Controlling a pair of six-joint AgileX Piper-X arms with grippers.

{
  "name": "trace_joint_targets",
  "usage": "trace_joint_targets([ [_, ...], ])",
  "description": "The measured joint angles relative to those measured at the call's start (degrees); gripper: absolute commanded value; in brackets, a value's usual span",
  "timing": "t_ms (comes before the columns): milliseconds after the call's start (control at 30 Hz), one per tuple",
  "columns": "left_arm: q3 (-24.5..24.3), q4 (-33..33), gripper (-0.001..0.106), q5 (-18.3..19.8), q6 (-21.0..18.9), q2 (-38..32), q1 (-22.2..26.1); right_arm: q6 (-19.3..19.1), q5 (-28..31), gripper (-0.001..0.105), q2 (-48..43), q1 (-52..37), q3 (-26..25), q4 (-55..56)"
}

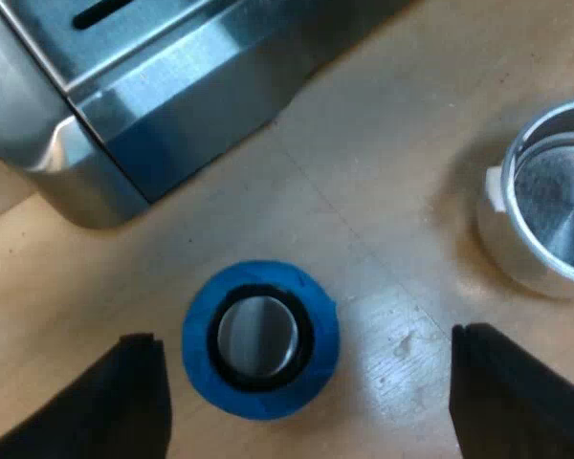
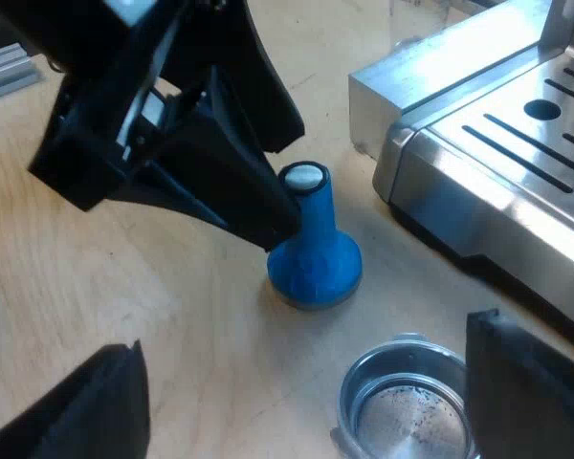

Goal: Grind coffee beans and then tamp

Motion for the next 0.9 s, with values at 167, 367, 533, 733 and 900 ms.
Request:
trace_joint_targets([
  [167,-3.1,-0.2,0.064,0.0,0.0,7.3,0.0,0.2,0.0,0.069,0.0,0.0,0.0,0.0],
  [367,-5.3,1.4,0.064,0.0,0.0,11.6,0.0,0.2,0.0,0.069,0.0,0.0,0.0,0.0],
  [533,-5.8,3.0,0.064,-1.3,0.0,14.3,0.0,0.5,0.0,0.069,0.0,0.0,0.0,0.0],
  [733,-5.8,1.9,0.064,-1.5,-0.1,17.6,0.0,0.6,0.0,0.069,0.0,0.0,0.0,0.0],
  [900,-5.8,1.7,0.064,-1.5,0.0,19.2,0.0,0.6,0.0,0.069,0.0,0.0,0.0,0.0],
])
